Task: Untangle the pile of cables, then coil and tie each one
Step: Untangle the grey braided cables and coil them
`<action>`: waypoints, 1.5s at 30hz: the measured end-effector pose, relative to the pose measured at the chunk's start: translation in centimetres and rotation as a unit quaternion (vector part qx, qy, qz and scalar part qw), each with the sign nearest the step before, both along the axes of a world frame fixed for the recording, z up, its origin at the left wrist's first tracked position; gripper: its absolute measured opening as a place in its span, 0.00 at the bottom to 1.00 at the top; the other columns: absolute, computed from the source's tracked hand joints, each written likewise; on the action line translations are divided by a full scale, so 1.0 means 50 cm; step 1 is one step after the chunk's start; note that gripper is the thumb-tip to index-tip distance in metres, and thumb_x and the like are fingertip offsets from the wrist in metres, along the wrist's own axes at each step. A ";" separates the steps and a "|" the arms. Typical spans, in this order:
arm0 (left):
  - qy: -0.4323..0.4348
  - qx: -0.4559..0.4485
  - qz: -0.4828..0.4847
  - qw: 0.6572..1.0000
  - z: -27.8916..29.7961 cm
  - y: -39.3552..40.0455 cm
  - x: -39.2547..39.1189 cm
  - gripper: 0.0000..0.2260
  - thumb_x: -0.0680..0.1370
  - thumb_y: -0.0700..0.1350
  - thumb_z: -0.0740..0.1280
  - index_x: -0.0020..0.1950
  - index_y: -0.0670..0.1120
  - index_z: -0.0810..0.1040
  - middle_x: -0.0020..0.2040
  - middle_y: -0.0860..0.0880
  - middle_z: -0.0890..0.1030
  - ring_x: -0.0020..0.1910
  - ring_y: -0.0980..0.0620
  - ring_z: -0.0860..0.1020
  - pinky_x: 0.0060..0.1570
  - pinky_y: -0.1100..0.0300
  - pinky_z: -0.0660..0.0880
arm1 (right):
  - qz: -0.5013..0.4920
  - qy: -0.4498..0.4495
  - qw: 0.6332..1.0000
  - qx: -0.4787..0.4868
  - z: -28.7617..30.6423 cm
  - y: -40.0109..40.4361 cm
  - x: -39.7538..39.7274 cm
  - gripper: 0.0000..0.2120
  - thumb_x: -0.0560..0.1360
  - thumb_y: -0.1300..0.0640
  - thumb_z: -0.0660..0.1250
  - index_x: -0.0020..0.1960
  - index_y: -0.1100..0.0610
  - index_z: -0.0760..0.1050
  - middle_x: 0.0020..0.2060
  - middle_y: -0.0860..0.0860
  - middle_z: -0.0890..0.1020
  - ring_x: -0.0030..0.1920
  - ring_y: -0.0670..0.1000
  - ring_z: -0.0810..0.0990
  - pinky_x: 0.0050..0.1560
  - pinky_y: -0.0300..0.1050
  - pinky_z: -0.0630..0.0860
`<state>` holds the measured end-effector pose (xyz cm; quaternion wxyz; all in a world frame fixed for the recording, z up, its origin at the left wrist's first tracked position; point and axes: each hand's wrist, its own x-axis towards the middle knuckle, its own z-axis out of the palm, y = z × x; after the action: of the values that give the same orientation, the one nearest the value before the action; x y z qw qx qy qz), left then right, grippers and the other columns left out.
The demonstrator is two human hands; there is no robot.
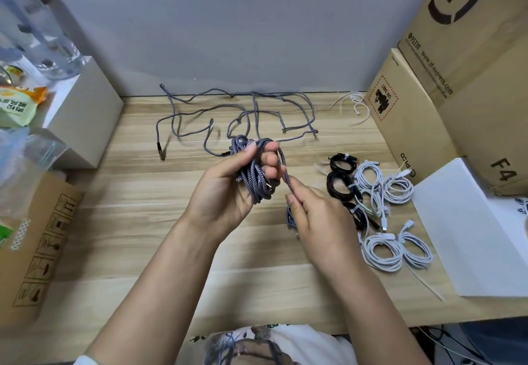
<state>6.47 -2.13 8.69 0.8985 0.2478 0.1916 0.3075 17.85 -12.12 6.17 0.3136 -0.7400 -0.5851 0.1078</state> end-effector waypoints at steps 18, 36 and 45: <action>0.133 0.128 0.145 0.972 -0.010 -0.035 0.025 0.09 0.72 0.46 0.64 0.48 0.42 0.77 0.27 0.50 0.74 0.30 0.54 0.74 0.42 0.65 0.75 | 0.045 0.385 0.922 -0.001 0.031 0.002 -0.064 0.42 0.74 0.61 0.66 0.69 0.32 0.40 0.35 0.44 0.79 0.39 0.43 0.81 0.52 0.45 0.78; 0.032 0.275 -0.045 0.960 -0.037 -0.054 0.010 0.16 0.70 0.50 0.74 0.54 0.46 0.79 0.45 0.49 0.80 0.29 0.45 0.75 0.30 0.59 0.74 | -0.048 0.525 0.847 0.061 0.047 0.011 -0.035 0.35 0.63 0.43 0.66 0.68 0.53 0.67 0.20 0.51 0.77 0.17 0.44 0.62 0.18 0.39 0.60; 0.109 0.156 0.020 0.981 -0.042 -0.039 -0.010 0.15 0.64 0.58 0.74 0.35 0.47 0.83 0.23 0.52 0.72 0.27 0.54 0.70 0.38 0.65 0.75 | -0.014 0.452 0.891 0.049 0.032 -0.001 -0.004 0.17 0.63 0.38 0.71 0.40 0.51 0.75 0.27 0.45 0.74 0.26 0.41 0.68 0.27 0.35 0.67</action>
<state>5.99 -4.08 6.57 0.8160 0.4134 0.2432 0.3227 17.63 -12.15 7.77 0.5815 -0.6035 -0.3741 0.3971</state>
